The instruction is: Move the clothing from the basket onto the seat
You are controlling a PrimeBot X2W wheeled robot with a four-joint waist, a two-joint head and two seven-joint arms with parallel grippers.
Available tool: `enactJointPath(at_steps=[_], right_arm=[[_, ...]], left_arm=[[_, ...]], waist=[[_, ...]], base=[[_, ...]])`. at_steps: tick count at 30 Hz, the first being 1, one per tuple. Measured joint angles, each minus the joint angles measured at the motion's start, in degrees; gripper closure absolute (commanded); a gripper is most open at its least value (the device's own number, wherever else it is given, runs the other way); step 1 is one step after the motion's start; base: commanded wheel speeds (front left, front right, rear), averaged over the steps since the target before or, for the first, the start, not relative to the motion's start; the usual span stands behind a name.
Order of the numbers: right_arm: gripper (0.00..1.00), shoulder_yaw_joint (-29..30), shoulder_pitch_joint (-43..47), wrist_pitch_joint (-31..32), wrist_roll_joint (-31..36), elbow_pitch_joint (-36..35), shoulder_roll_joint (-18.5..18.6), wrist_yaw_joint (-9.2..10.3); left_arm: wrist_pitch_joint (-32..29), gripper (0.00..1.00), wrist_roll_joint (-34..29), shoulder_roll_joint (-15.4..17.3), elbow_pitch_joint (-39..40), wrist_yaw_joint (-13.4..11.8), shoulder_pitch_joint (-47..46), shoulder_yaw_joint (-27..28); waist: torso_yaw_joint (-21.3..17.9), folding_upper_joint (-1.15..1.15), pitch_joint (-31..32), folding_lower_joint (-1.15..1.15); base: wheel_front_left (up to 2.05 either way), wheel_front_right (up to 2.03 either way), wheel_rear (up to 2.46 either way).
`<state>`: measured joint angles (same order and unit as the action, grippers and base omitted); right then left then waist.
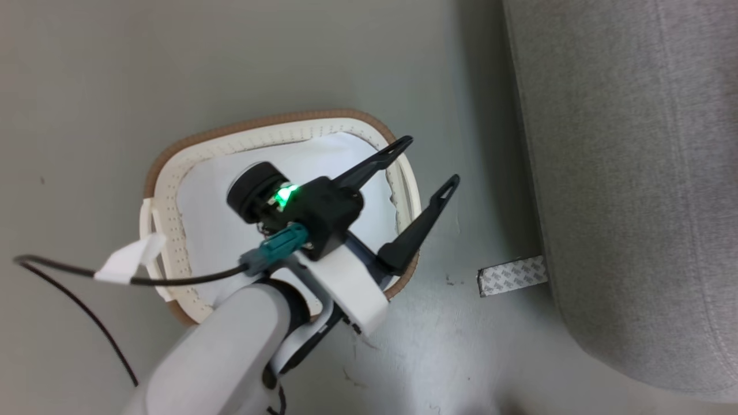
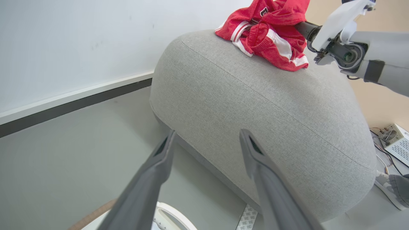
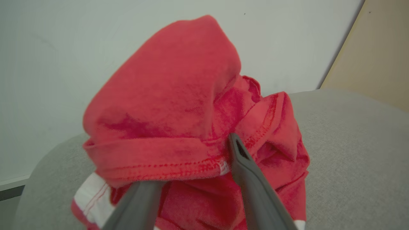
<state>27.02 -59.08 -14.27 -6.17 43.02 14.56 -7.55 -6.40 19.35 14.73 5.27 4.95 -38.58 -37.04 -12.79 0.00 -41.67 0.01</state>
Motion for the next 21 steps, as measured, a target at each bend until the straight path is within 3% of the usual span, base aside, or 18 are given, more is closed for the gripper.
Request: enactJointPath(at_steps=[4,13,21], right_arm=[[0.0,-1.4,3.3,-0.7,-1.8,-1.4,-2.8,0.0],[0.0,-7.2,20.8,-0.8,-4.5,-17.1,-5.7,0.0],[0.0,-13.3,35.5,-0.9,-4.1,-27.0,-8.3,0.0]], left_arm=[[2.5,0.0,1.4,0.7,-0.7,-1.5,2.6,2.0],[11.2,0.0,3.4,3.1,-4.6,-4.6,11.7,6.0],[18.9,0.0,4.9,3.2,-11.3,-9.6,21.6,9.8]], waist=[[-0.7,0.0,2.4,0.0],[-1.6,0.0,11.8,-0.01],[-0.6,0.0,22.7,-0.02]], base=[[0.0,0.0,0.0],[0.0,0.0,0.0],[0.0,0.0,0.0]])
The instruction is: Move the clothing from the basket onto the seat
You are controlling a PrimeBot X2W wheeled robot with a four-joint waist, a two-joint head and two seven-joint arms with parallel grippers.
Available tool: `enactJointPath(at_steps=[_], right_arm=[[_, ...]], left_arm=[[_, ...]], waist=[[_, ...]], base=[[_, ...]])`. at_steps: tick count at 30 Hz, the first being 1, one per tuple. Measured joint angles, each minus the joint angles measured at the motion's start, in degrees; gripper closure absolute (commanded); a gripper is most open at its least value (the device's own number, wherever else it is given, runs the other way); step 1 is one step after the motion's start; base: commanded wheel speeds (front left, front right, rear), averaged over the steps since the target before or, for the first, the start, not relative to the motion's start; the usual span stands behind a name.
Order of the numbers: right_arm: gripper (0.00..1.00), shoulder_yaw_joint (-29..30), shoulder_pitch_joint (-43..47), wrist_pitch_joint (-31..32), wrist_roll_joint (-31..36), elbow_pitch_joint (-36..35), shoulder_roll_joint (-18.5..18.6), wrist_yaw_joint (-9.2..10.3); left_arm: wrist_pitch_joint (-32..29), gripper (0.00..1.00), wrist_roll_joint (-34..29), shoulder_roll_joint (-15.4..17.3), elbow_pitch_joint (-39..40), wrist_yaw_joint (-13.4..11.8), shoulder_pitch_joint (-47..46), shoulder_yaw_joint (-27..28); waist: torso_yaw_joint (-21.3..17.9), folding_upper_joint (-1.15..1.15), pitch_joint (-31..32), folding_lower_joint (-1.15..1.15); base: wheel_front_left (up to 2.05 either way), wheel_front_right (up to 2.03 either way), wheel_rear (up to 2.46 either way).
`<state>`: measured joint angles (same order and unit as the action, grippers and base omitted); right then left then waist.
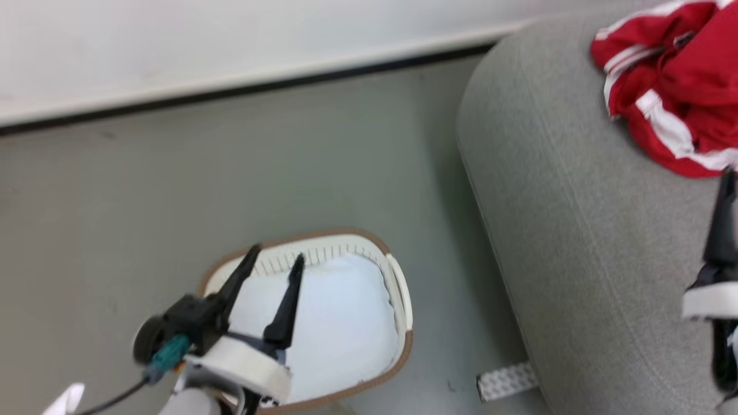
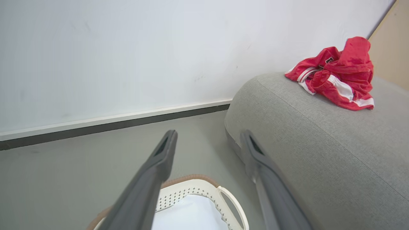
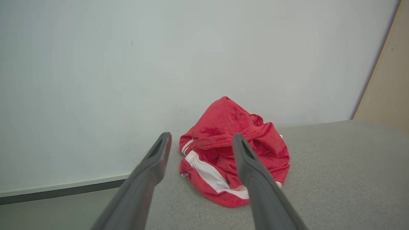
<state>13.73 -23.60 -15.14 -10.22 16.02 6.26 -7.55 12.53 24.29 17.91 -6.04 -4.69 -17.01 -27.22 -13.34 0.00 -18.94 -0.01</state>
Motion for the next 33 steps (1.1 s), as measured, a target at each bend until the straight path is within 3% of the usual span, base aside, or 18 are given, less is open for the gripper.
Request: enactJointPath(at_steps=[5,11,22,33], right_arm=[[0.0,-2.7,8.1,0.0,1.2,-2.8,-1.6,0.0],[0.0,-6.9,15.1,0.0,2.0,-3.4,-3.0,-0.01],[0.0,-12.6,23.9,0.0,0.2,-2.3,-3.4,-0.01],[0.0,-13.7,24.1,0.0,-0.4,1.4,-3.4,0.0]], left_arm=[[2.2,0.0,1.1,-1.3,-3.5,-1.9,5.2,2.7],[2.5,0.0,1.3,-2.6,-4.8,-2.4,12.0,8.0],[2.6,0.0,-4.0,-6.8,-5.0,0.8,19.6,15.8],[2.6,0.0,-9.0,-10.3,-6.7,4.7,21.5,20.8]], waist=[[1.9,0.0,6.4,0.0],[4.5,0.0,13.2,-0.01],[8.7,-0.01,20.2,-0.01],[10.0,-0.01,22.2,0.0]], base=[[0.0,0.0,0.0],[0.0,0.0,0.0],[0.0,0.0,0.0],[0.0,0.0,0.0]])
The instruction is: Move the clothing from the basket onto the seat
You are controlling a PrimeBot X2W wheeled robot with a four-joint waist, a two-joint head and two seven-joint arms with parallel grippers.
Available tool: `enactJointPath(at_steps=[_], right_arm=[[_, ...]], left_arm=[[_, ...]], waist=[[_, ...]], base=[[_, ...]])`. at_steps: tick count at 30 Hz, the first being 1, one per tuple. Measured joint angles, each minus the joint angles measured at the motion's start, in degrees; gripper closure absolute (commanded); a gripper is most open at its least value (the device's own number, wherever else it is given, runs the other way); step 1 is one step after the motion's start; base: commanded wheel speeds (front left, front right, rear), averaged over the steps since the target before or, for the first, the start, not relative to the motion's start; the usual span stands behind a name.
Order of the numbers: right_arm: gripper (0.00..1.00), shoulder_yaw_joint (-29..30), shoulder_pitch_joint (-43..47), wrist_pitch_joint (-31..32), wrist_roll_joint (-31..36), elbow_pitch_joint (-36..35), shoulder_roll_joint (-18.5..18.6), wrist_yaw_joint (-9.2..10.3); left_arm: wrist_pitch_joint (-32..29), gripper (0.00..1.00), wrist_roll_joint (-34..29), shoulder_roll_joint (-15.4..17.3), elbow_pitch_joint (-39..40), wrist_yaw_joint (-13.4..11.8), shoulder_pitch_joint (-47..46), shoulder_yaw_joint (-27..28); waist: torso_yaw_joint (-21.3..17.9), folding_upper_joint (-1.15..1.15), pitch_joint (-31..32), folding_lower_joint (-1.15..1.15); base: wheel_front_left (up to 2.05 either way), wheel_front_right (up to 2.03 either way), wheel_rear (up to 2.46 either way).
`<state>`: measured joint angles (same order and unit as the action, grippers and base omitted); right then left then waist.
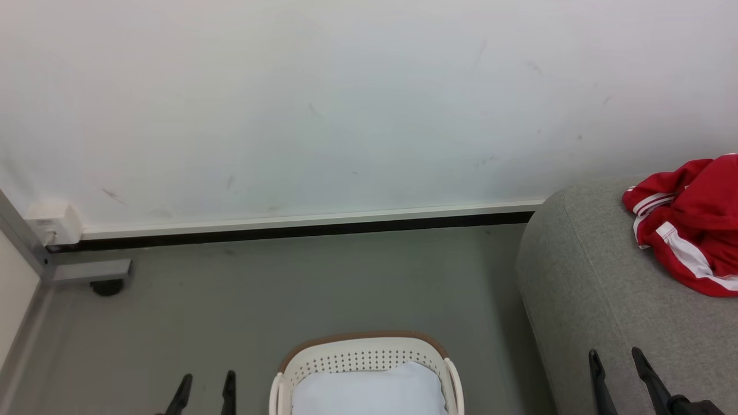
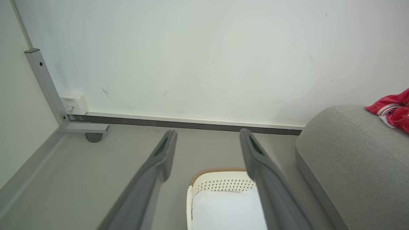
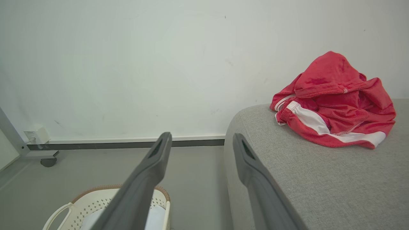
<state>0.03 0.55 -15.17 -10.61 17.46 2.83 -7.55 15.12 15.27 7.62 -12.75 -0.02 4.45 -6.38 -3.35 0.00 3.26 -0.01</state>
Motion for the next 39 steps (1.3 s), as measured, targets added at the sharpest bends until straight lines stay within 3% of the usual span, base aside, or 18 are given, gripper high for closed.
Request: enactJointPath(at_steps=[7,8,14,39], right_arm=[[0.0,-0.9,-0.4,0.0,0.0,1.4,0.0,0.0],[1.0,-1.0,-0.4,0.0,-0.2,1.5,0.0,0.0],[1.0,-1.2,1.1,0.6,-0.7,4.0,-0.6,-0.01],[1.0,1.0,-0.5,7.0,-25.7,1.9,-0.7,-0.01]], left_arm=[[0.0,0.0,-1.6,-1.4,-1.2,1.6,0.2,1.7],[0.0,1.0,-1.6,-1.5,-1.3,2.1,0.2,2.0],[-0.5,1.0,-0.6,-2.3,-4.0,2.1,1.1,1.7],[-7.1,1.0,22.9,-3.1,-3.4,3.6,-1.8,5.1]], waist=[[0.7,0.0,0.1,0.01],[0.8,0.0,0.1,0.01],[0.9,0.0,0.1,0.01],[1.4,0.0,-0.6,0.01]], base=[[0.0,0.0,0.0],[0.0,0.0,0.0],[0.0,0.0,0.0],[0.0,0.0,0.0]])
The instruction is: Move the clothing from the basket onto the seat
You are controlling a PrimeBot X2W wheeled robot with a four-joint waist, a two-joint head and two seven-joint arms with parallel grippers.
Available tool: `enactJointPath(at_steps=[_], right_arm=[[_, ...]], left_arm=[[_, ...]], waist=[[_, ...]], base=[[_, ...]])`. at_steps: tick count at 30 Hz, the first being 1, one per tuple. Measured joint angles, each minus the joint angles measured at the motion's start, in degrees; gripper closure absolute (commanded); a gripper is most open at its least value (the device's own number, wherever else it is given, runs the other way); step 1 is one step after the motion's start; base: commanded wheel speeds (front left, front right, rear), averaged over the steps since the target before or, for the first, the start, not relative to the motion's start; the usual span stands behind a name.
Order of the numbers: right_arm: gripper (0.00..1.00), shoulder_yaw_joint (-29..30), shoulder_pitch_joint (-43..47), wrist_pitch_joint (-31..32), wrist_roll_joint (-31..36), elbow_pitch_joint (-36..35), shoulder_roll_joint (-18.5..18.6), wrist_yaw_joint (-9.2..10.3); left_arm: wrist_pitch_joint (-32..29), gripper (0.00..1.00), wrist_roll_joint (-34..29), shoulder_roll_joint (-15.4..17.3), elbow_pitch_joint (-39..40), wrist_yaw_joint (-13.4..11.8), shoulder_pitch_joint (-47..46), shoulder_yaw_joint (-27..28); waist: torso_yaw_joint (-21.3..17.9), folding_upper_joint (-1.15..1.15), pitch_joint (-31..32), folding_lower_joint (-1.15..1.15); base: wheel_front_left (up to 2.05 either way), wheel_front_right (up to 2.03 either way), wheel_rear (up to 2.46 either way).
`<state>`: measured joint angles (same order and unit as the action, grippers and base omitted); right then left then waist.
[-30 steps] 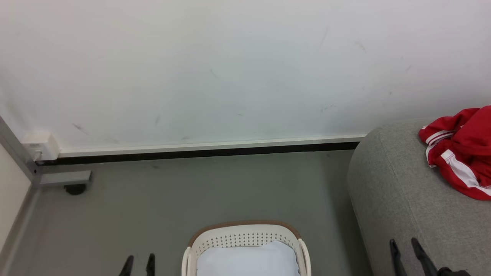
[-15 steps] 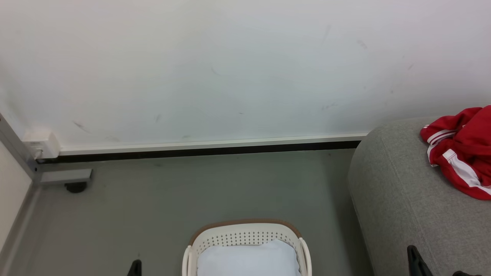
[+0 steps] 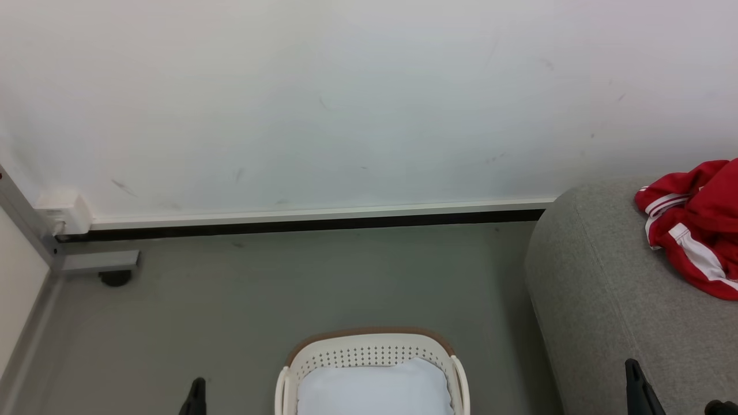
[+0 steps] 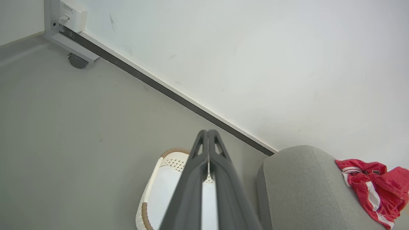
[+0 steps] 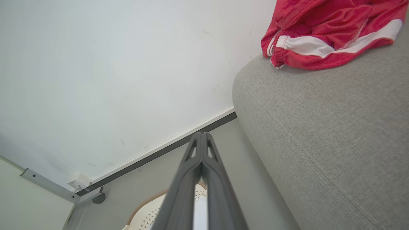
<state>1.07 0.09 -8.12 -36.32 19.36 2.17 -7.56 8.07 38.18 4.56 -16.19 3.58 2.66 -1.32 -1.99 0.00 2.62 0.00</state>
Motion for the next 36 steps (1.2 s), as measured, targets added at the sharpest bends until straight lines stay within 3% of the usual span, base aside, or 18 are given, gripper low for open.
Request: enactJointPath(at_steps=[36], right_arm=[[1.0,2.6,-2.7,6.8,-26.0,-2.5,0.1,0.01]], left_arm=[[-6.8,1.0,25.0,-0.8,1.0,1.7,-4.0,3.6]], waist=[[0.7,0.0,-1.0,0.0]], base=[[0.0,0.0,0.0]])
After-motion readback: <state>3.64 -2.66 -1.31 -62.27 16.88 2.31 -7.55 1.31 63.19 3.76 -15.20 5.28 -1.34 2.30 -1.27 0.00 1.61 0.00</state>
